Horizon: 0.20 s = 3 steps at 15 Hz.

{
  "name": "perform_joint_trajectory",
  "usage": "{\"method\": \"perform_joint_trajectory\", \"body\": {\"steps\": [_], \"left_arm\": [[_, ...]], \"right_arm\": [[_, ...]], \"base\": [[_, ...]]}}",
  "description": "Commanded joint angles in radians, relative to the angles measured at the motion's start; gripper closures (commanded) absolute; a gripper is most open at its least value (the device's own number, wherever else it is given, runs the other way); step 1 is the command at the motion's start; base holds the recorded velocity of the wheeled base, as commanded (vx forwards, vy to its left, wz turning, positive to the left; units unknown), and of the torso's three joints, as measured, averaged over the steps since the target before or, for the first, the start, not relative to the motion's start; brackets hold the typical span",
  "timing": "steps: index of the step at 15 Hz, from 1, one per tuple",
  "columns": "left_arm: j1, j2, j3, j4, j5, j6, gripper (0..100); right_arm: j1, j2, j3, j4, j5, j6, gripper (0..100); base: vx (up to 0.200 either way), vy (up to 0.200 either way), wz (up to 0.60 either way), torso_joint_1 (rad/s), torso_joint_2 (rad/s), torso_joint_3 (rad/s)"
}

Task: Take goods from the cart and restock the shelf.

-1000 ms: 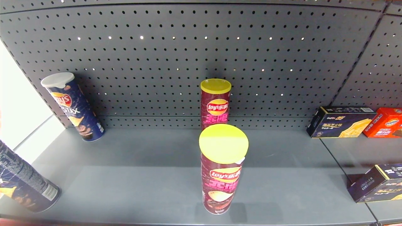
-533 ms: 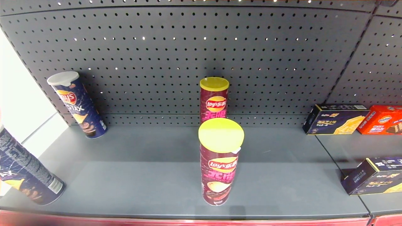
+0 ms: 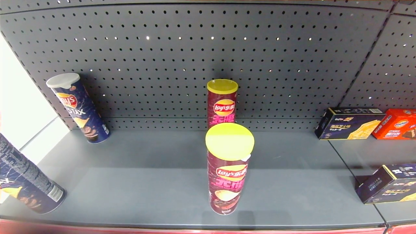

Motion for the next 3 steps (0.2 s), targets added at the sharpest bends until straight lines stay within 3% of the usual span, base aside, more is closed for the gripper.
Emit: {"method": "perform_joint_trajectory", "body": {"steps": [1, 3], "left_arm": [[0.0, 0.0, 0.0, 0.0, 0.0, 0.0, 0], [0.0, 0.0, 0.0, 0.0, 0.0, 0.0, 0]], "right_arm": [[0.0, 0.002, 0.0, 0.0, 0.0, -0.001, 0], [0.0, 0.002, 0.0, 0.0, 0.0, -0.001, 0]], "base": [[0.0, 0.0, 0.0, 0.0, 0.0, 0.0], [0.0, 0.0, 0.0, 0.0, 0.0, 0.0]]}}
